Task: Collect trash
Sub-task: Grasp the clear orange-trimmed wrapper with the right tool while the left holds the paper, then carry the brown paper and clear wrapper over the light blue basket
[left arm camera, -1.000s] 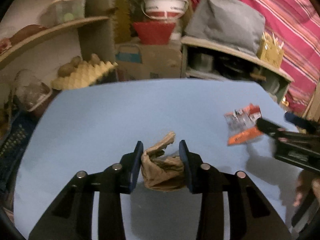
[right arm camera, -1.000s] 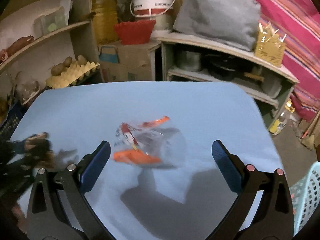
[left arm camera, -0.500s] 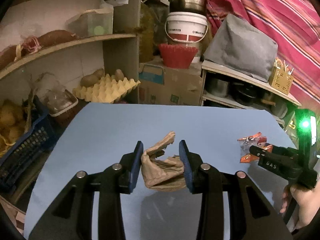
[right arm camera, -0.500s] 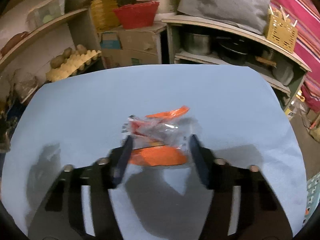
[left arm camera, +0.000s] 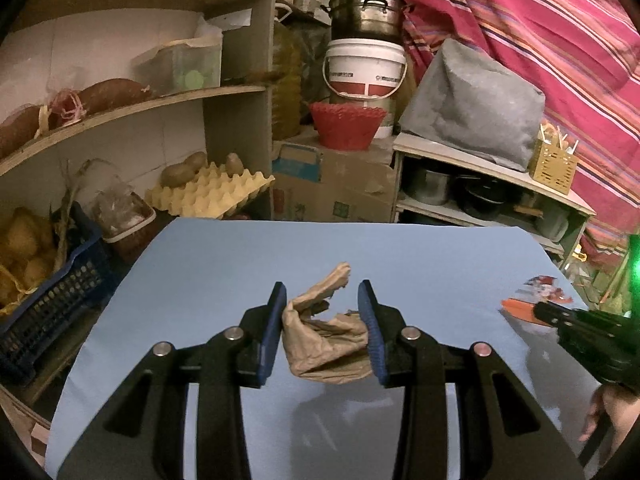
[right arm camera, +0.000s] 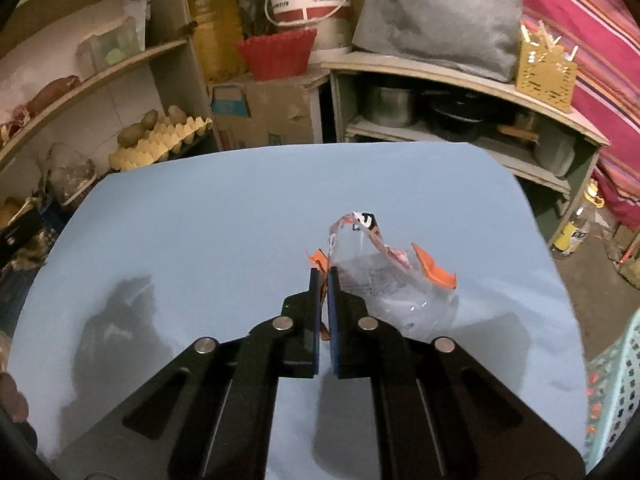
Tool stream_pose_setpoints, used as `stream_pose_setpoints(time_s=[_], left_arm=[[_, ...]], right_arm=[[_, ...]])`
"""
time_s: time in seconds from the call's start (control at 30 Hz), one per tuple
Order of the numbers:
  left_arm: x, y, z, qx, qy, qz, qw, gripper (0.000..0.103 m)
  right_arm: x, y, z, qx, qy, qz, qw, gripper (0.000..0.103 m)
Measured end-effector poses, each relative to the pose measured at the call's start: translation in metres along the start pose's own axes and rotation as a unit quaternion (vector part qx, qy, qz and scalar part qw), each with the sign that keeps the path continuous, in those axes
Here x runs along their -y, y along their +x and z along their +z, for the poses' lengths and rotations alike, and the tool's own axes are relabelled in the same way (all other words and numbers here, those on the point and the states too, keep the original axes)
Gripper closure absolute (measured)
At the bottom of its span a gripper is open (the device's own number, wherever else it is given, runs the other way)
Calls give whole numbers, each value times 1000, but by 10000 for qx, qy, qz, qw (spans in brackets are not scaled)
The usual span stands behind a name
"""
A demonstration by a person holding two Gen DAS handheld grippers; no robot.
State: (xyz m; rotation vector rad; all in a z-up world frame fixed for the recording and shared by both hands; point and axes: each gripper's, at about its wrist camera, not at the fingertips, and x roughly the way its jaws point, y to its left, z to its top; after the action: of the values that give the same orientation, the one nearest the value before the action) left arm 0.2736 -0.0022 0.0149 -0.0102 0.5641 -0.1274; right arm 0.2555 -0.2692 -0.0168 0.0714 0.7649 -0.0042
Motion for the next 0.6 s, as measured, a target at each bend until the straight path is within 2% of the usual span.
stream_pose_setpoints(time_s=[0.27, 0.47, 0.6], left_arm=[[40, -11, -10, 74, 369, 80, 9993, 65], [86, -33, -17, 239, 543, -15, 9982, 65], [138, -56, -19, 373, 749, -331, 9959, 65]], right_arm=[[48, -72, -28, 357, 134, -155, 9992, 98], [98, -123, -45, 524, 127, -379, 9978, 98], [137, -145, -61, 523, 264, -516, 9969, 98]])
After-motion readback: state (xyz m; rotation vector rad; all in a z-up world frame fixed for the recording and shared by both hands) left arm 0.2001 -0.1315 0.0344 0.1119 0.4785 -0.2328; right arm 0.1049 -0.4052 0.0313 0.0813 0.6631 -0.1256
